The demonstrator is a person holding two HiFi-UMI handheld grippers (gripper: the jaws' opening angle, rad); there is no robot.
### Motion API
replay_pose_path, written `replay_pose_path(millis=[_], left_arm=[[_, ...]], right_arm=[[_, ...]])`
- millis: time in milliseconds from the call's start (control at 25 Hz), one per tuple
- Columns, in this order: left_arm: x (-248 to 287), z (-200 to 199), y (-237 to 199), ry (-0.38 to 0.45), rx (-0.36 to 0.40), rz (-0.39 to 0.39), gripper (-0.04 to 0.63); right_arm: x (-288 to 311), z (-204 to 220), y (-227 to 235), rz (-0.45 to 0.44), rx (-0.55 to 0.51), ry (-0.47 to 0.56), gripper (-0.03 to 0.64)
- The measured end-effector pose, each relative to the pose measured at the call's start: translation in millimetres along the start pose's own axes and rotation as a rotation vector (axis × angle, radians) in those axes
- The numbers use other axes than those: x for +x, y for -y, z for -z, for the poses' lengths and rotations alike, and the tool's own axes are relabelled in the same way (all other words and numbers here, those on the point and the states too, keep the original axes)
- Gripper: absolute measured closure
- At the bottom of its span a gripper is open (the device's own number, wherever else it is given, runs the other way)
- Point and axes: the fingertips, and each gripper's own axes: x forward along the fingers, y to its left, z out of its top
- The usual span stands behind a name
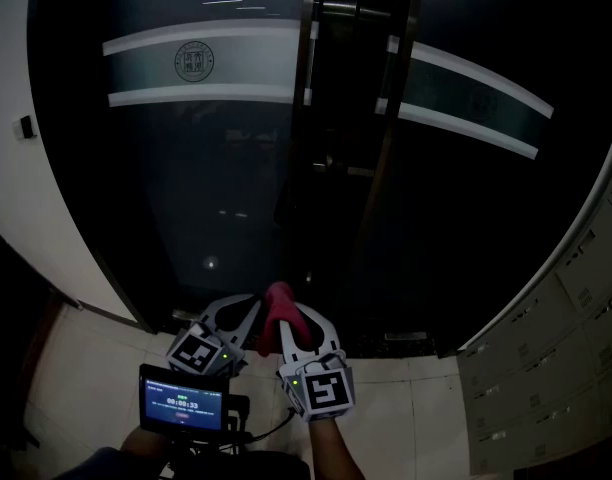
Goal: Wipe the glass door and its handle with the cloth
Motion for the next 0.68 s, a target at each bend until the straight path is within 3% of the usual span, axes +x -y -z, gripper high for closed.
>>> replay_pose_path(millis=[280, 480, 680], left_arm=[[-7.2, 2.6, -6.7, -0.007, 0.003, -0.011, 0.584], [-7.8, 4.3, -7.5, -0.008, -0.005, -0.008, 0.584], [-8.3, 7.6, -8.7, -0.013, -0.01, -0.01, 0.584]], right_arm=[[2.6, -0.5, -7.7, 0.002, 0.01, 0.001, 0.592], [1.3, 0.9, 0.2, 0.028, -0.026, 0.056, 0.592], [2.1, 1.4, -6.4, 0.012, -0.001, 0.009, 0.592]])
